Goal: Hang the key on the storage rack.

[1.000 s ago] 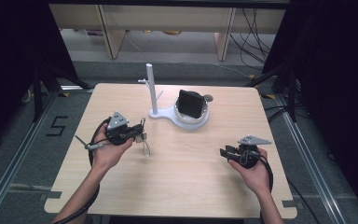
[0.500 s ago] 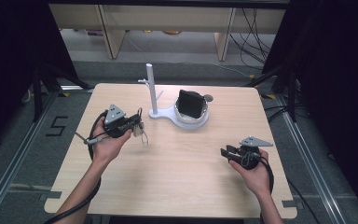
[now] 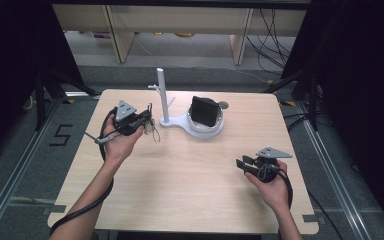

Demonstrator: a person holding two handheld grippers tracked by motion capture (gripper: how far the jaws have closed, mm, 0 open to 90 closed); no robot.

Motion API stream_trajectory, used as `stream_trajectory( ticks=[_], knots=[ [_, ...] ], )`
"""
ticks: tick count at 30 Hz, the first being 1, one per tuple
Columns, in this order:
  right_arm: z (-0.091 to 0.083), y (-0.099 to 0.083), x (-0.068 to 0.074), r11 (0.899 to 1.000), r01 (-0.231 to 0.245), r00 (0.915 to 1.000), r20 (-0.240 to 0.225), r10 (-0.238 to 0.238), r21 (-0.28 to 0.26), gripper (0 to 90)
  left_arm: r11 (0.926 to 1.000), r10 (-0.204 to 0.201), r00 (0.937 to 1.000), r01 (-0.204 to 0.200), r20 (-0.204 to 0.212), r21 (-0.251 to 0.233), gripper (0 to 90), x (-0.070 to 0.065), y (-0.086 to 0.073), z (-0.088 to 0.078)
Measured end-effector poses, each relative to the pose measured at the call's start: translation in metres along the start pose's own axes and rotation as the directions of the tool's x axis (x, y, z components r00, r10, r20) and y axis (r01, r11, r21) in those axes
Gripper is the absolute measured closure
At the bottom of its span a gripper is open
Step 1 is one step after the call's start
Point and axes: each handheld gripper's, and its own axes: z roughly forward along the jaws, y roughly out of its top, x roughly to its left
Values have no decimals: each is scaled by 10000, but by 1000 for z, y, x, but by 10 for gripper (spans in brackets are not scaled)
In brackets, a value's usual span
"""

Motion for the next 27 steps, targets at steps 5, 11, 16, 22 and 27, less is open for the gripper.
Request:
stream_trajectory(
  ticks=[5, 11, 16, 22, 27],
  knots=[
    [-1, -1, 1, 9995, -280, 9996, 18, 280, 150, 641, 9999, -59, 9998, 56, -197, -135, 850, 7, 6, 6],
    [0, 0, -1, 10000, -36, 10000, 39, 36, -39, 639, 9994, -264, 9980, 250, -571, -245, 849, 14, 11, 9],
    [2, 0, 0, 10000, -66, 9999, -143, 66, 34, 638, 9992, -373, 9958, 360, -835, -177, 849, 16, 16, 16],
    [1, 0, -1, 9998, -130, 9998, -156, 128, -133, 638, 9992, -334, 9940, 307, -1045, -270, 849, 15, 23, 24],
    [-2, 1, -2, 10000, 2, 10000, 66, -2, -27, 637, 9995, -210, 9914, 179, -1289, -251, 848, 15, 24, 28]
  ],
)
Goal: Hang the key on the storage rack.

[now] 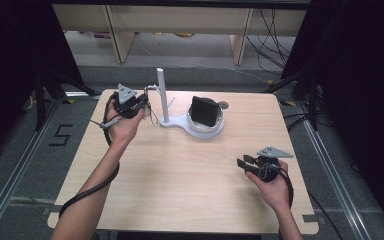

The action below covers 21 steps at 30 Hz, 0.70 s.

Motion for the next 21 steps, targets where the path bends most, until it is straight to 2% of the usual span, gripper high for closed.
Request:
stream_trajectory(
  ticks=[3, 4, 6, 17, 21],
  knots=[
    [2, -1, 1, 9998, -164, 9998, -150, 163, -68, 637, 10000, -40, 9999, 41, -134, 61, 848, 1, 0, 2],
    [1, -1, 5, 9980, -625, 9979, -179, 625, 21, 637, 10000, -24, 9998, 26, -175, 86, 849, 1, 0, 3],
    [1, 0, 0, 9999, -115, 9999, -97, 115, -4, 637, 9999, 56, 9997, -54, -237, 91, 848, 1, 1, 4],
    [2, -1, 1, 9999, -119, 9998, -170, 119, -12, 638, 9984, 570, 9966, -570, -590, 4, 848, -8, 5, 11],
    [2, -1, 0, 10000, -99, 9998, -170, 99, 1, 636, 9983, 576, 9960, -577, -687, -3, 848, -11, 6, 13]
  ],
)
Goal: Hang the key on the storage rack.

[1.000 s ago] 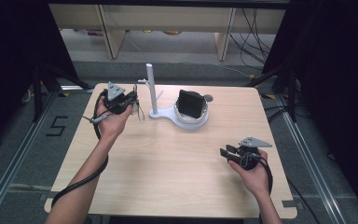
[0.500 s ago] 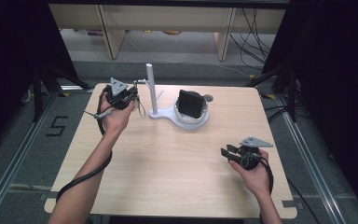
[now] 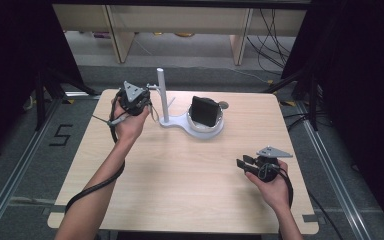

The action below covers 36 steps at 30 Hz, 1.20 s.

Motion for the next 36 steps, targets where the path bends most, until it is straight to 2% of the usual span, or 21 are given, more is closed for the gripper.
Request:
stream_trajectory(
  ticks=[13, 16, 17, 19, 23, 24, 25, 29, 36],
  knots=[
    [1, -1, -1, 10000, -14, 10000, -63, 14, -49, 635, 9990, 418, 9986, -414, -309, 149, 847, -8, 2, 6],
    [0, 0, -1, 10000, 50, 10000, 76, -50, 19, 634, 9989, 442, 9985, -436, -314, 188, 846, -8, 3, 7],
    [0, -1, 3, 9991, -385, 9992, 47, 385, 187, 634, 9988, 445, 9985, -439, -312, 206, 846, -8, 3, 7],
    [0, -1, 2, 9998, -189, 9998, 37, 189, 91, 634, 9986, 496, 9981, -488, -375, 208, 846, -7, 3, 8],
    [0, -1, 2, 9996, -229, 9997, 19, 229, 144, 633, 9981, 586, 9972, -577, -458, 210, 845, -9, 2, 8],
    [0, -1, 3, 9988, -400, 9992, -37, 401, 269, 633, 9979, 626, 9968, -616, -501, 222, 845, -9, 2, 8],
    [1, -1, 2, 9994, -270, 9996, -12, 270, 198, 632, 9973, 711, 9961, -700, -522, 231, 845, -10, 2, 8],
    [2, -2, 3, 9995, -312, 9995, -109, 313, 108, 631, 9971, 731, 9955, -717, -606, 251, 842, -12, 2, 9],
    [1, -2, 2, 9994, -266, 9996, -17, 266, 236, 629, 9973, 648, 9968, -631, -461, 372, 839, -15, -3, 15]
  ],
)
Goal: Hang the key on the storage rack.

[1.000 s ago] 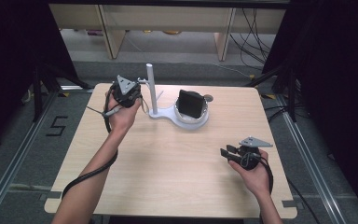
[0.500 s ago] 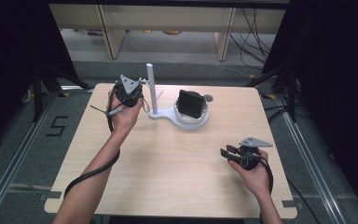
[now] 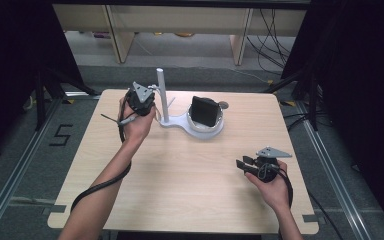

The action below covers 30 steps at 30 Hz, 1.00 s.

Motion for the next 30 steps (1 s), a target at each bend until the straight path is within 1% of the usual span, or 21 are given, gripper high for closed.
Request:
stream_trajectory(
  ticks=[9, 11, 13, 18, 19, 22, 23, 25, 27, 28, 30],
  knots=[
    [-1, 0, -1, 9999, 66, 10000, 39, -66, -76, 628, 10000, -54, 9999, 54, 123, 38, 834, -1, 0, 2],
    [-1, 0, 0, 10000, 1, 10000, 22, -1, -44, 628, 10000, -73, 9999, 73, 155, 42, 830, -1, -1, 3],
    [-1, 0, 0, 10000, 13, 10000, 29, -13, -42, 628, 10000, 9, 9999, -9, 153, 23, 822, -1, -1, 3],
    [-1, 0, -1, 10000, 39, 10000, 40, -39, -65, 627, 9997, -221, 9991, 219, 358, 64, 788, -1, -3, 4],
    [-1, 0, 0, 10000, 1, 10000, 27, -1, -43, 626, 9999, -117, 9995, 116, 283, 13, 784, 0, -3, 3],
    [0, 0, 0, 10000, 27, 10000, 42, -27, -51, 625, 9996, -270, 9987, 270, 429, 21, 756, 0, -4, 1],
    [1, -1, 0, 9999, -33, 10000, -60, 33, -138, 625, 9996, -294, 9985, 292, 467, 40, 746, 0, -5, 1],
    [0, 0, 0, 10000, -10, 10000, -24, 10, -17, 624, 9993, -373, 9978, 369, 554, 78, 729, 0, -7, 0],
    [0, 0, 0, 10000, -11, 10000, 5, 11, -28, 623, 9992, -400, 9972, 393, 635, 124, 716, 1, -9, -2],
    [0, 0, 0, 10000, -9, 10000, -7, 9, -21, 622, 9988, -489, 9963, 482, 709, 128, 707, 1, -10, -3],
    [1, 0, 0, 9999, -27, 10000, -33, 27, -145, 620, 9984, -559, 9951, 546, 822, 171, 689, 2, -11, -6]
  ],
)
